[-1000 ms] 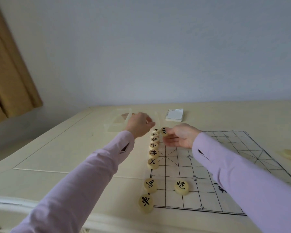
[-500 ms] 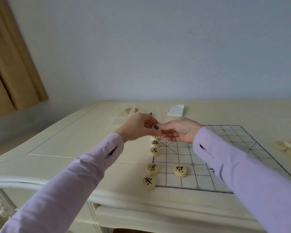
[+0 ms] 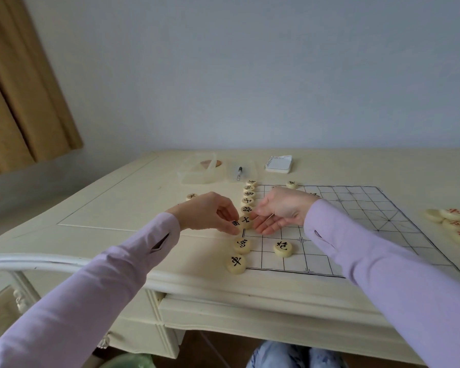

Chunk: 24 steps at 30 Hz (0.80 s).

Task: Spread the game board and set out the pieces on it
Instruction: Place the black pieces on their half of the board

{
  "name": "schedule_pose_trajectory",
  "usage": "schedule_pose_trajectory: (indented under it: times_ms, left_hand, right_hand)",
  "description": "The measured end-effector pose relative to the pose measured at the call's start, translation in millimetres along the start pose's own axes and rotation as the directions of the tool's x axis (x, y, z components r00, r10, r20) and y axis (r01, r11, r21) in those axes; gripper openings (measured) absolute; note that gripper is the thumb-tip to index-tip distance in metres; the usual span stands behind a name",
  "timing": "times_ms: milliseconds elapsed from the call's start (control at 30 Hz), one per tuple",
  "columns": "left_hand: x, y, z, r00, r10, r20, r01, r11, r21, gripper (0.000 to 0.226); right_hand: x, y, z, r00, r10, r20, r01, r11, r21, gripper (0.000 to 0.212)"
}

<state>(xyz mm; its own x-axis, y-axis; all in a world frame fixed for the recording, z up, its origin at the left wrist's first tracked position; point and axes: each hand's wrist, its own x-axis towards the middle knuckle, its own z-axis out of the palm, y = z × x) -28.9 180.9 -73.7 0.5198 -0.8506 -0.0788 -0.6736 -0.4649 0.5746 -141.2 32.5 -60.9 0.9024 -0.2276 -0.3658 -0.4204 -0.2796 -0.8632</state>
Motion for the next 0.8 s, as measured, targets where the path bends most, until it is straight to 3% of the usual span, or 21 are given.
schedule_pose_trajectory:
  times_ms: [167, 300, 433, 633, 800]
  left_hand:
    - [-0.1, 1.6, 3.8, 0.999, -0.041, -0.002, 0.041, 0.996, 0.082, 0.024]
    - [-1.0, 0.2, 6.1, 0.999, -0.053, -0.003, 0.053, 0.996, 0.077, 0.037]
    - [-5.3, 2.8, 3.0, 0.999, -0.045, 0.01, 0.044, 0.999, 0.02, 0.006]
    - [-6.2, 2.1, 5.0, 0.997, -0.06, 0.043, 0.064, 0.994, -0.093, 0.006]
    - [-9.3, -1.3, 4.5, 0.998, -0.063, 0.015, 0.064, 0.994, -0.089, 0.006]
  right_hand:
    - [0.1, 3.0, 4.0, 1.0, -0.013, -0.014, 0.012, 0.998, -0.056, 0.031]
    - [-0.7, 3.7, 7.5, 1.0, -0.01, -0.014, 0.009, 0.997, -0.077, 0.031]
    - [-1.3, 2.9, 8.7, 1.0, 0.015, -0.002, -0.015, 0.998, -0.059, 0.034]
    - [0.6, 2.5, 10.6, 0.999, 0.044, 0.001, -0.044, 0.999, -0.022, 0.032]
    - [-2.4, 1.8, 8.1, 0.994, 0.019, -0.106, -0.025, 0.998, -0.056, 0.031]
